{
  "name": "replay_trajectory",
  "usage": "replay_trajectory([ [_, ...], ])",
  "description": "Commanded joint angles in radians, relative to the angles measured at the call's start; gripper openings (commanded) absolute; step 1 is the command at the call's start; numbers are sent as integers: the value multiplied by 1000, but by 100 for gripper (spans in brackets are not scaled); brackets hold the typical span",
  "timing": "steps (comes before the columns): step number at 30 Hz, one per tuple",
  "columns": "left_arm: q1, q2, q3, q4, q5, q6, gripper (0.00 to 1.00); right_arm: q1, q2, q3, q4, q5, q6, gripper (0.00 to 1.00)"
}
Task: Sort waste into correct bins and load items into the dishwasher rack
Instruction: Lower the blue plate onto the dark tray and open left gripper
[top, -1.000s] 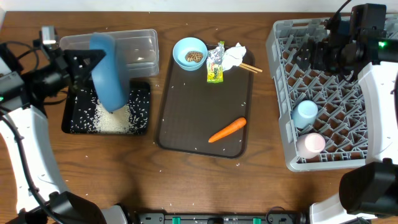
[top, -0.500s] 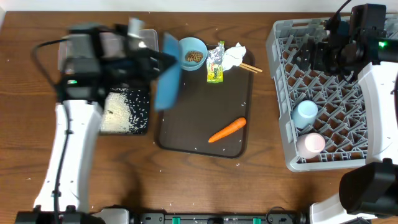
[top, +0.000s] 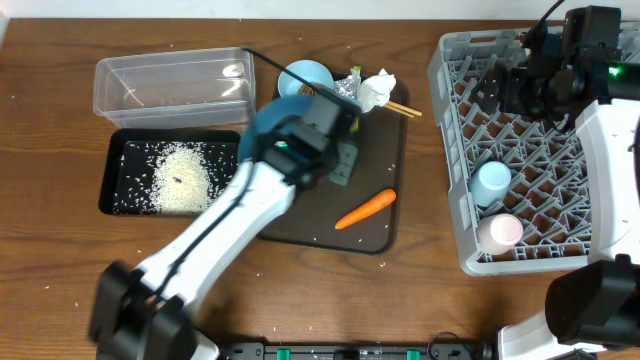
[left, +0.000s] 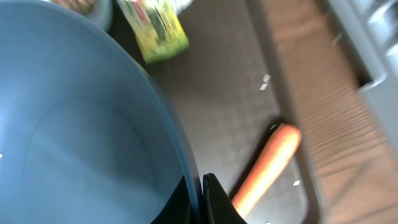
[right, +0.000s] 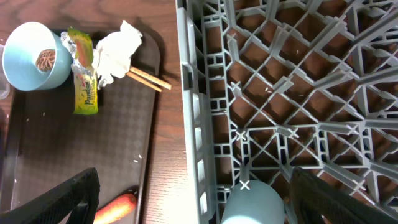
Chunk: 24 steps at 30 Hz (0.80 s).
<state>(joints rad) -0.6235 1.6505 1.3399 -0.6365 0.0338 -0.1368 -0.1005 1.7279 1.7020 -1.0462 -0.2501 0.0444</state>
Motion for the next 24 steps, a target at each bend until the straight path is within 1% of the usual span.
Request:
replay_trajectory([
  [1,-27,100,19,0,-75,31,6,-3,7,11,-6,8,-13,90],
  [5,-55,160,19,-1,-60,20,6,-3,7,11,-5,11,-16,89],
  [10,-94,166,19,13,-42,20,6,-3,7,11,-4,11,-16,90],
  [11,-101,166,19,14,-42,20,8,-3,7,11,-3,11,-16,90],
  [12,-108,166,19,14,-42,20,13,-3,7,11,-3,11,-16,90],
  [13,-114,166,19,13,-42,20,24,-3,7,11,-2,11,-16,90],
  [14,-119,166,19,12,-42,20,37,-3,7,11,-2,11,-16,90],
  [16,-124,166,19,13,-42,20,59,-3,7,11,-2,11,-16,90],
  [18,-125,166,20,13,-43,21,68,-3,7,11,-2,11,-16,90],
  [22,-97,159,75,5,-58,30,72,-3,7,11,-1,11,-16,90],
  [24,-67,156,126,9,-115,34,75,-3,7,11,-1,11,-16,90],
])
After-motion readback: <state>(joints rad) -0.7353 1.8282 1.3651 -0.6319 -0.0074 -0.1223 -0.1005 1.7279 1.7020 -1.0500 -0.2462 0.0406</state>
